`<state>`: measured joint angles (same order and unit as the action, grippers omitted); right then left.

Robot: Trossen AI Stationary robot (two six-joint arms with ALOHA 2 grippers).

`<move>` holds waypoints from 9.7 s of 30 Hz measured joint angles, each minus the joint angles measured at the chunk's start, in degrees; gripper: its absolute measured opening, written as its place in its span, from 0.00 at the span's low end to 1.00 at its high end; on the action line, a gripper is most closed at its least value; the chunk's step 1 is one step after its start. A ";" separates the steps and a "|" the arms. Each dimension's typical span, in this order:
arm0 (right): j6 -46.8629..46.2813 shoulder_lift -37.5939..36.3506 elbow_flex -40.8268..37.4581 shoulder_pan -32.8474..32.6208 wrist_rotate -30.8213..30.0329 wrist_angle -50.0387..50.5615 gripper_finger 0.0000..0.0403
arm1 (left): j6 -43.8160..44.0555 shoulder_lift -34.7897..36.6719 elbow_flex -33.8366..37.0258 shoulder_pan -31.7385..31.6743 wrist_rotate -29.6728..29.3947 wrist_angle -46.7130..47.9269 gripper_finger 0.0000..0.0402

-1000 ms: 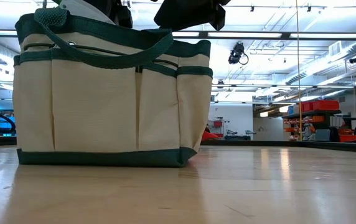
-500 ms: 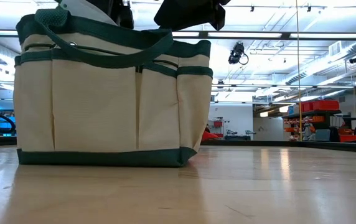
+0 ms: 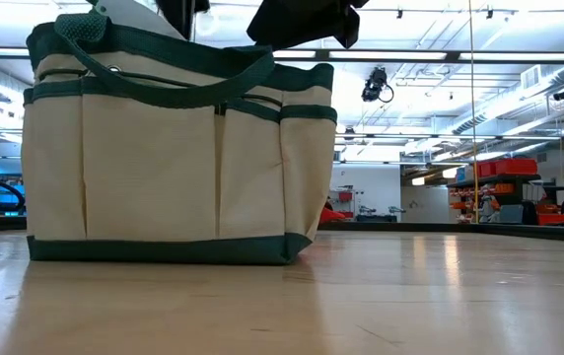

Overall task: Pick & Place Garden tools in Gardening bag
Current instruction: Put the gloves into the gardening bag

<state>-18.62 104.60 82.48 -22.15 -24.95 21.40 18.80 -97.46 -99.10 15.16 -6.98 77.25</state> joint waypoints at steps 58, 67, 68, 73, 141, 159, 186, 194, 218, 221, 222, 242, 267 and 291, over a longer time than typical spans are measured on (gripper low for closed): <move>10.50 -7.19 0.04 32.56 12.45 12.99 0.28 | -18.09 13.50 0.19 -15.76 -15.88 3.68 0.15; 6.66 -5.36 -1.08 37.98 15.54 14.83 0.28 | -19.98 13.50 0.19 -17.64 -15.89 3.65 0.15; 5.71 -5.06 -1.57 38.38 15.51 13.62 0.28 | -20.00 13.50 0.19 -17.64 -15.95 3.65 0.15; 0.95 -4.13 -7.01 40.52 15.93 7.03 0.28 | -20.13 13.50 0.19 -17.62 -16.07 3.65 0.15; -19.16 4.48 -16.65 40.77 17.02 -13.92 0.67 | -20.94 13.50 0.17 -17.62 -15.87 2.88 0.15; -17.83 8.86 -16.56 39.93 16.90 -17.04 0.67 | -20.93 13.48 0.17 -17.62 -15.67 2.68 0.15; -14.67 10.27 -16.61 40.02 19.47 -17.57 0.03 | -20.93 13.48 0.17 -17.62 -15.70 2.27 0.15; -13.90 8.87 -16.75 39.98 21.01 -16.54 0.02 | -20.93 13.48 0.17 -17.62 -15.70 2.24 0.15; -6.11 -6.35 -16.76 33.82 13.76 -13.85 0.02 | -20.85 13.48 0.17 -17.62 -15.70 2.19 0.15; -5.70 -8.37 -16.74 32.18 11.85 -14.14 0.02 | -20.87 13.48 0.17 -17.62 -15.70 2.16 0.15; -5.35 -8.89 -16.73 31.56 11.27 -14.14 0.02 | -20.87 13.48 0.17 -17.62 -15.70 2.13 0.15; 10.62 -11.93 -16.63 18.37 -1.34 -25.23 0.02 | -20.88 13.48 0.17 -17.59 -15.70 1.25 0.15; 12.24 -10.51 -16.55 6.51 -9.53 -29.51 0.02 | -20.87 13.48 0.17 -17.60 -15.72 0.49 0.15; 16.11 -4.06 -16.57 4.76 -11.22 -35.13 0.02 | -20.52 13.50 0.17 -17.62 -15.71 0.50 0.15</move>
<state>-2.51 100.54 65.91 -17.39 -36.17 -13.72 -1.72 -83.96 -98.94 -2.46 -22.69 77.76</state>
